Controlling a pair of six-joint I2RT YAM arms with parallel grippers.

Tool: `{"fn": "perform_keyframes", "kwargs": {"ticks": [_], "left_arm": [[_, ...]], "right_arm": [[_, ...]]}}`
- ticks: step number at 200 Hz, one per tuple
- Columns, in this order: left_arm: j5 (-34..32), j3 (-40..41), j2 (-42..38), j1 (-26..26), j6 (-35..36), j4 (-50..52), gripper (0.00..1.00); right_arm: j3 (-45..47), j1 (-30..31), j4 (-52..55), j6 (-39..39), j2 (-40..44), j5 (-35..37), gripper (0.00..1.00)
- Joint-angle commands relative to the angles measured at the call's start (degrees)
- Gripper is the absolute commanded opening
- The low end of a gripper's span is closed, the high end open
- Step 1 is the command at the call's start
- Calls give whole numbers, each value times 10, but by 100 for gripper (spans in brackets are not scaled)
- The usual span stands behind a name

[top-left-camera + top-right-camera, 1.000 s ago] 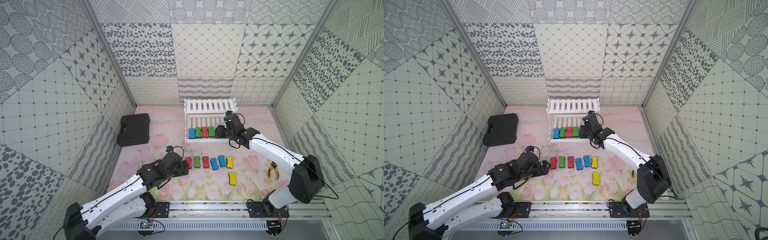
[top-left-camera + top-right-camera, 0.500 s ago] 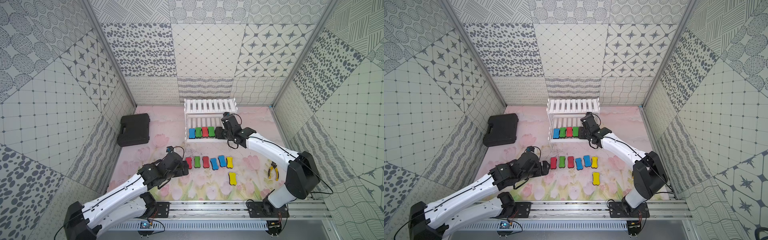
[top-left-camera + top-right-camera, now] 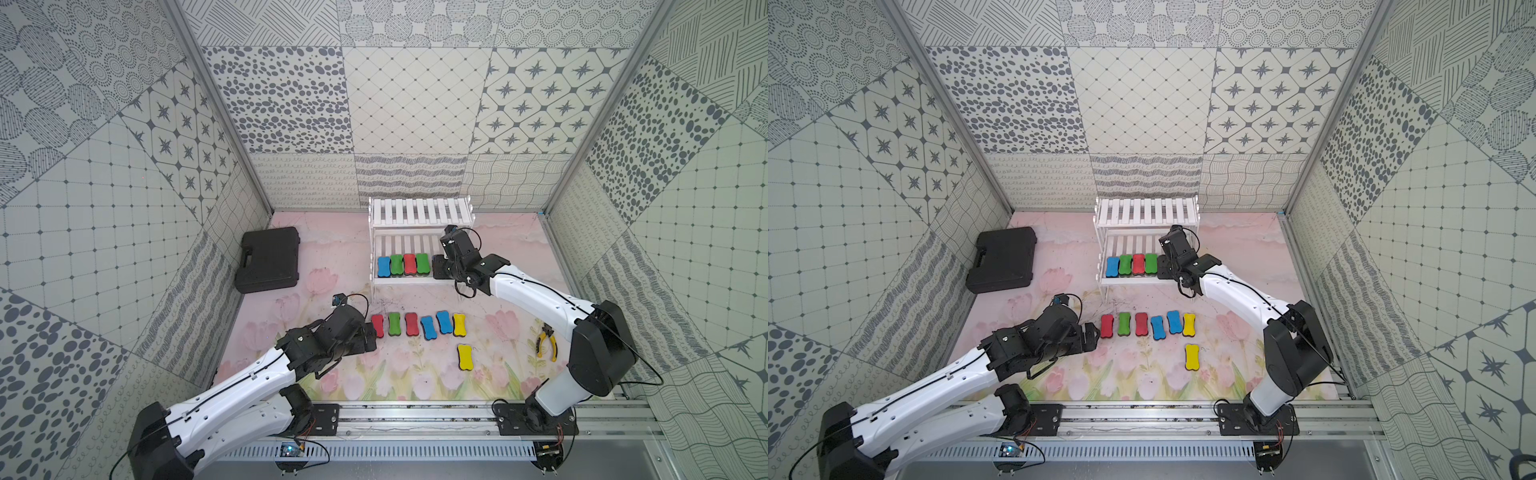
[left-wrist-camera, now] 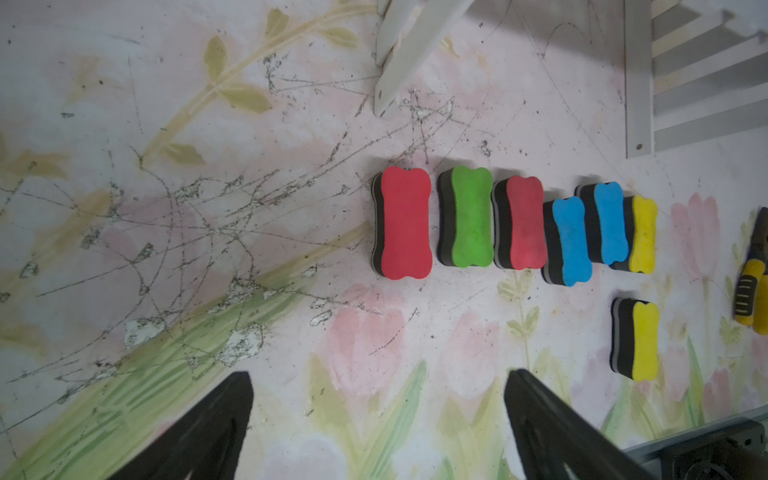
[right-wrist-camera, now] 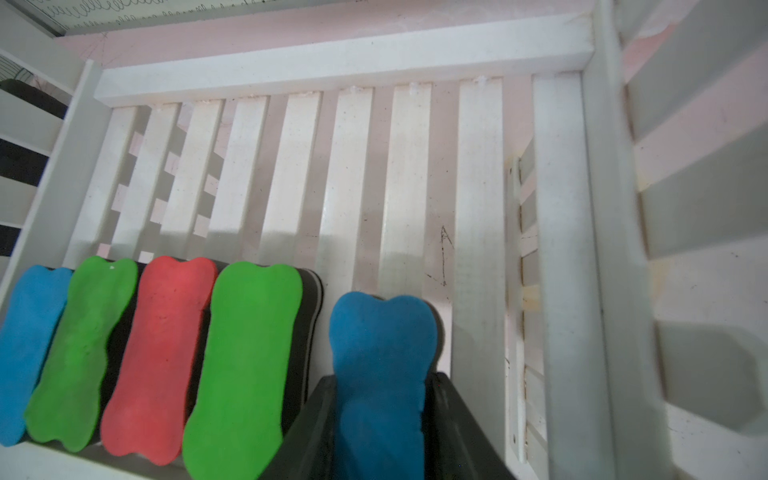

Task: Remove the whiteboard erasers from the shelf
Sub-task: Pick up the whiteboard eraser from the shelf, then place the whiteboard eraser at the center of the board.

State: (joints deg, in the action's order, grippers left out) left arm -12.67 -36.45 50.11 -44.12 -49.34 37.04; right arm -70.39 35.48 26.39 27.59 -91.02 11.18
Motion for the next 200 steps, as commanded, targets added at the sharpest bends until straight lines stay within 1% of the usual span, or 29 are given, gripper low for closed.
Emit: {"fn": "perform_keyframes", "kwargs": {"ticks": [1,18,44,76,100,119,148,164,200], "left_arm": [[-8,1,-5,2,4,5,100],[-11,2,-9,3,4,7,100],[-12,5,-17,4,4,8,99],[-13,7,-20,4,6,10,100],[-12,11,-20,6,4,7,100],[-12,14,-20,6,5,7,100],[-13,13,-19,8,7,9,99],[-12,14,-19,7,6,8,100],[-11,14,-13,8,2,8,100]], "right_arm": [[-1,5,-6,-1,56,5,36],[28,10,2,20,99,-1,36],[106,36,12,63,182,-4,35],[224,106,24,143,278,28,35],[306,160,15,215,318,28,35],[356,206,-1,262,319,31,36],[391,254,-16,312,296,36,35],[411,260,-25,322,293,35,35],[420,261,-37,339,272,32,35]]}}
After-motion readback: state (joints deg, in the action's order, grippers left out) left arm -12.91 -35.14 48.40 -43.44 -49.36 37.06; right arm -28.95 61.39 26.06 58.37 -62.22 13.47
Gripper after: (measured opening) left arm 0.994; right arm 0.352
